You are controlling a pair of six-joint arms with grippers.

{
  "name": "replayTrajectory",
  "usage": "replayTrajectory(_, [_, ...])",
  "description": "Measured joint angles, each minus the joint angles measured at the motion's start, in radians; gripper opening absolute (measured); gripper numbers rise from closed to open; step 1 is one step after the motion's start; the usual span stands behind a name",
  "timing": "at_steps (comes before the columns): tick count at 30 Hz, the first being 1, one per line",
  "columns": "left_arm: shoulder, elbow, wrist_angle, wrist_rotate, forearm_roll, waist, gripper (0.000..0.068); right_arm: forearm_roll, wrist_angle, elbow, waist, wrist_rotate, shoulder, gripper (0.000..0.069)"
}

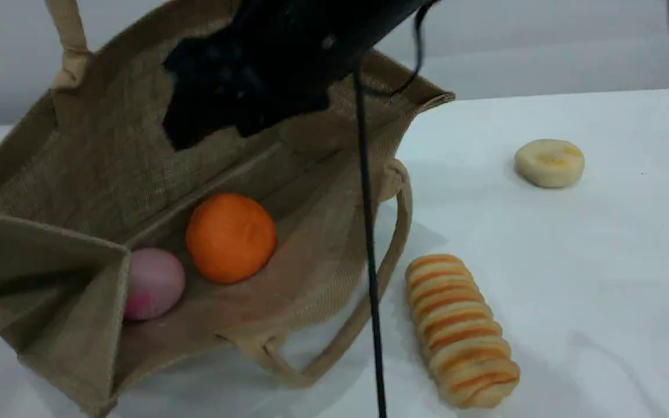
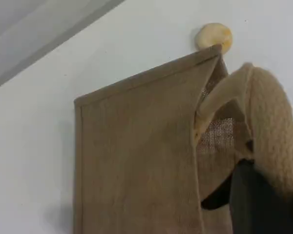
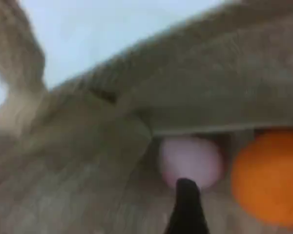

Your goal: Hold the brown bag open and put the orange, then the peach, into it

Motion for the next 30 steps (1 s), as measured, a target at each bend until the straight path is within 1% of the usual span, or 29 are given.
replayTrajectory(5, [0.000,0.000,0.000,0.001,0.000,0.000,0.0076,-0.233,0.161,0.000,-0.057,0.186,-0.103,0.0470])
replayTrajectory(9, [0.012,0.000,0.000,0.022,-0.004,0.000,0.0076,-0.433,0.253,0.000,-0.065,0.333,-0.214,0.0470])
replayTrajectory(11, [0.032,0.000,-0.001,0.022,-0.020,0.000,0.0076,-0.545,0.274,0.000,-0.066,0.406,-0.282,0.0470])
replayTrajectory(18, [0.130,0.000,-0.005,0.025,-0.089,0.000,0.0076,-0.854,0.412,0.000,-0.067,0.646,-0.537,0.0459])
replayTrajectory(19, [0.142,0.000,-0.005,0.027,-0.089,0.000,0.0076,-0.894,0.435,0.000,-0.067,0.677,-0.569,0.0460])
replayTrajectory(22, [0.187,0.000,-0.006,0.028,-0.093,0.000,0.0076,-0.999,0.504,0.000,-0.067,0.761,-0.678,0.0460])
replayTrajectory(25, [0.231,0.000,-0.052,0.035,-0.120,-0.001,0.0076,-1.072,0.584,0.000,-0.067,0.819,-0.776,0.0460])
replayTrajectory(27, [0.260,0.000,-0.070,0.055,-0.133,-0.012,0.0076,-1.109,0.625,0.000,-0.067,0.855,-0.835,0.0460])
replayTrajectory(30, [0.307,0.000,-0.096,0.055,-0.131,-0.033,0.0076,-1.157,0.693,0.000,-0.067,0.899,-0.916,0.0460])
